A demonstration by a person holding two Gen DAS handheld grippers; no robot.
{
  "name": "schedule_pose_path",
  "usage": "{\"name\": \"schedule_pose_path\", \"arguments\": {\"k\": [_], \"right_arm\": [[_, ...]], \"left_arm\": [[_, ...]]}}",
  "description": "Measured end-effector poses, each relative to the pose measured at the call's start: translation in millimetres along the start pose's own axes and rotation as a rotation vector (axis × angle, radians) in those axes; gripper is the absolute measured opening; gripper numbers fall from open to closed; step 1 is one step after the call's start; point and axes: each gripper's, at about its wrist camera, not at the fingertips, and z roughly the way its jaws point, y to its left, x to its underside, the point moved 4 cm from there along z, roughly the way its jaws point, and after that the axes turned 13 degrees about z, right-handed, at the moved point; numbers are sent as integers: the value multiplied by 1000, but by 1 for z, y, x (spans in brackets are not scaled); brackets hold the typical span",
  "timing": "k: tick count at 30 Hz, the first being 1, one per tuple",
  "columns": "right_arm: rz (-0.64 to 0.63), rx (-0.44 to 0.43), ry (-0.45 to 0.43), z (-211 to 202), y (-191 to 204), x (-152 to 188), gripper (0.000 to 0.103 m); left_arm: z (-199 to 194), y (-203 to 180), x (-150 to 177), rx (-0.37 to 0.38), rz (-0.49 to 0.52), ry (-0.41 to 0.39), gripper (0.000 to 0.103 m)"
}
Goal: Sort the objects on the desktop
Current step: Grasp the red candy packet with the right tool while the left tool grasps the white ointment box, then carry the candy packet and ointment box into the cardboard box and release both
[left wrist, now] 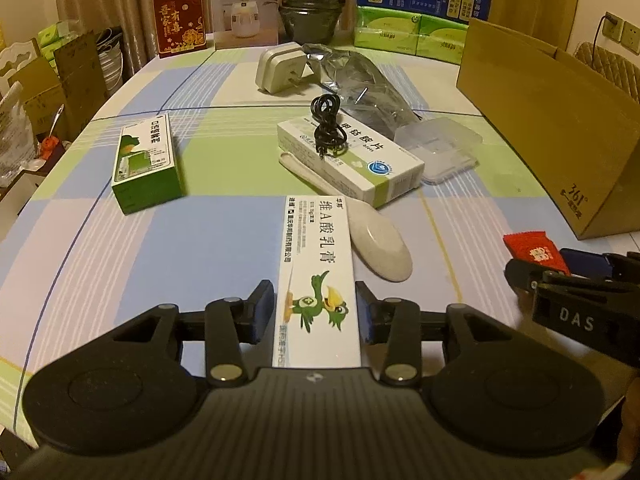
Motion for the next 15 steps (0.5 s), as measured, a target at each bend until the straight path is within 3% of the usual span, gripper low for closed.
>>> {"name": "schedule_pose_path", "arguments": {"k": [2,3,15], "right_arm": [[-1,-1,-2,-1,0,-1,34],[-1,-1,-1,-1,0,-1,32],[-11,-20,-32,-11,2,-3,29]], "left_arm": [[1,-1,-1,-8,15,2,37],[1,-2,-1,-9,19,3,34],[-8,1,4,-36,-2,17,33]]}}
